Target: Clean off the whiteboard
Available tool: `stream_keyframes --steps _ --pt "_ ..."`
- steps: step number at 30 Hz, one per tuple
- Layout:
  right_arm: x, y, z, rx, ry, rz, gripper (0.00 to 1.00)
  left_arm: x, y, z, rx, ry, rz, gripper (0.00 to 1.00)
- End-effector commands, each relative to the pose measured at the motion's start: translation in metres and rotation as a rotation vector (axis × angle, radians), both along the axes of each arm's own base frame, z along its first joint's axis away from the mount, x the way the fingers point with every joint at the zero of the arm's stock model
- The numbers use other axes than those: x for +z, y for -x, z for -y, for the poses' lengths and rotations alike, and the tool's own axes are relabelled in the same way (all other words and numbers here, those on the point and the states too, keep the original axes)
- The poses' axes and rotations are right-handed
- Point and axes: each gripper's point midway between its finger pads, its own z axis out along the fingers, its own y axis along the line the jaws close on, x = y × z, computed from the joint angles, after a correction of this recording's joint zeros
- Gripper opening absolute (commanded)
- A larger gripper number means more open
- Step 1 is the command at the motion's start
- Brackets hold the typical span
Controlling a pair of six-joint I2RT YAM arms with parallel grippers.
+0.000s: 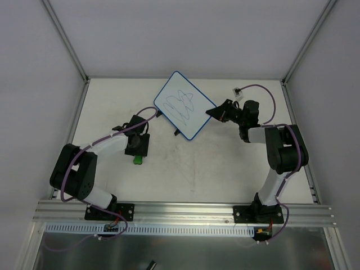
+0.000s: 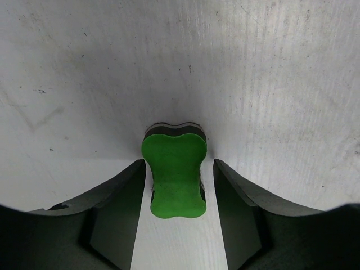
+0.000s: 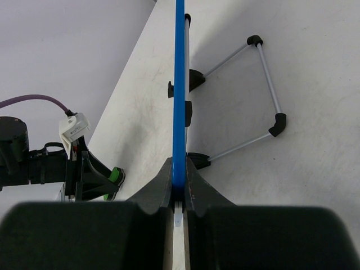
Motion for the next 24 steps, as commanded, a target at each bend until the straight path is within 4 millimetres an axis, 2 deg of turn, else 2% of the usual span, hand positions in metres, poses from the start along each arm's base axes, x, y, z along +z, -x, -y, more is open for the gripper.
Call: stream_keyframes --steps 1,10,15,19,24 --pt "0.025 -0.014 -0.001 -0.004 0.010 0.123 0.00 0.014 0.000 0.001 0.003 -0.002 0.029 0.52" --pt "0.027 -0.014 -0.001 -0.004 0.009 0.125 0.00 0.007 0.002 -0.001 0.000 -0.020 0.002 0.47" --pt "0.027 -0.014 0.000 -0.008 0.008 0.123 0.00 0.004 0.004 -0.001 -0.001 -0.024 -0.010 0.34" --pt "0.026 -0.014 0.001 -0.008 0.007 0.121 0.00 0.005 0.005 -0.001 -0.002 -0.018 -0.008 0.32" --pt "0.027 -0.014 0.001 -0.008 0.006 0.121 0.00 0.003 0.004 0.000 -0.005 -0.024 -0.020 0.24"
